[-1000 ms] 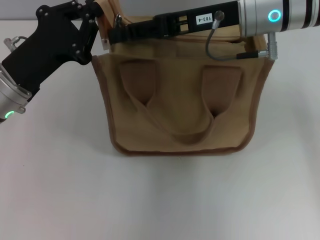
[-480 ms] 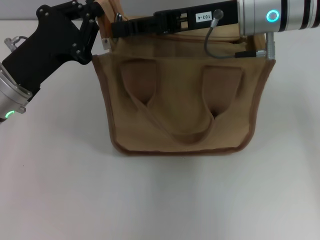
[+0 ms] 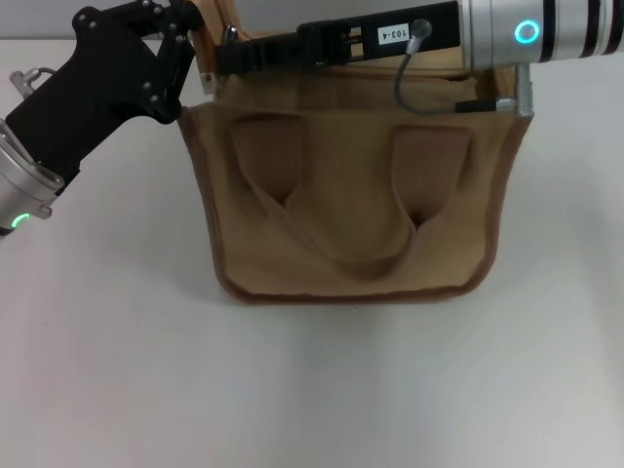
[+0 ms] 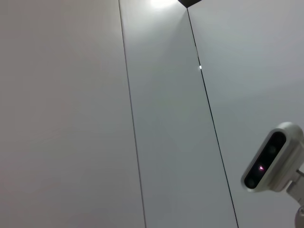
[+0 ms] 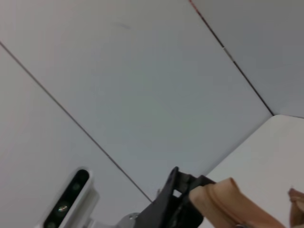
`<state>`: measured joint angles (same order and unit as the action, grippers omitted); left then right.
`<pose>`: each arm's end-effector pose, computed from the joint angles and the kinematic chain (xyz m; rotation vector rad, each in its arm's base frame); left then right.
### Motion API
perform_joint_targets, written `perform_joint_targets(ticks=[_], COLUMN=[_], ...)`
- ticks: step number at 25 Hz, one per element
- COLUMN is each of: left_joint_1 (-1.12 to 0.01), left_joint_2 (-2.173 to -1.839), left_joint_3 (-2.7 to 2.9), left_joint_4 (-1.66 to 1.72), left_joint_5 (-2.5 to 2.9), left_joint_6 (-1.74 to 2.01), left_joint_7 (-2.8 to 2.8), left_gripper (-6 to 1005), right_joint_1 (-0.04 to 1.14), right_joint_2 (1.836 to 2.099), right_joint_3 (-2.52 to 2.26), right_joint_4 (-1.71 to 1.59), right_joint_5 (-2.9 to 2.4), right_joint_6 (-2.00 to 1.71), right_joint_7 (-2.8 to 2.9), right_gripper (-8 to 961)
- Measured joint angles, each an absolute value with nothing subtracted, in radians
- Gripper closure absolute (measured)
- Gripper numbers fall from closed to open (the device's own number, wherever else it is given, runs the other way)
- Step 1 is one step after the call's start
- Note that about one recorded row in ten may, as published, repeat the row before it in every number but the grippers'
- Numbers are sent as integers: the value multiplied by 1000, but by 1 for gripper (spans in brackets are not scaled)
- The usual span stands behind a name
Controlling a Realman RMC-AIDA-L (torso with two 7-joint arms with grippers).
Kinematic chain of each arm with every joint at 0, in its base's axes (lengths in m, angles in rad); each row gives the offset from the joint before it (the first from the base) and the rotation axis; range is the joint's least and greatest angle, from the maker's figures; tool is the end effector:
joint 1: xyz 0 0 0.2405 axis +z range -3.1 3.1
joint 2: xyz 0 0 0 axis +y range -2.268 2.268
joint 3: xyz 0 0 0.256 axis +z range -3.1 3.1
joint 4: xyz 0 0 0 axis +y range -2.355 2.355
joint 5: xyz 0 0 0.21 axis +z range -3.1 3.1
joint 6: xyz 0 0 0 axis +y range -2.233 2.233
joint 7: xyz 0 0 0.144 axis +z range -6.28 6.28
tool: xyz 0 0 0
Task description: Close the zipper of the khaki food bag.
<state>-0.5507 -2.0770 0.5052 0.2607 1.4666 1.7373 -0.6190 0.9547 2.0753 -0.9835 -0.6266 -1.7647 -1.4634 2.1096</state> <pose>-0.2358 0.3252 0.0189 -2.0766 -0.0163 -1.2681 0.0762 0.4006 -0.0284 2.7369 -1.0032 -0.8045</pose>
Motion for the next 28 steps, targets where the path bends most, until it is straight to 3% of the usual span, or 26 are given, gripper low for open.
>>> perform_joint_targets(ticks=[28], left_joint_1=[-547], left_joint_2=[-2075], left_joint_3=[497], left_joint_4=[264], left_joint_5=[1458], left_joint_6=[1737], left_joint_7=[-629], left_gripper=[947], right_joint_1=[943], right_joint_2=[2075], right_joint_3=[-1025], right_joint_4=[-660], right_joint_5=[-1759], right_joint_6=[-1449], right_joint_7=[2091], right_gripper=[528])
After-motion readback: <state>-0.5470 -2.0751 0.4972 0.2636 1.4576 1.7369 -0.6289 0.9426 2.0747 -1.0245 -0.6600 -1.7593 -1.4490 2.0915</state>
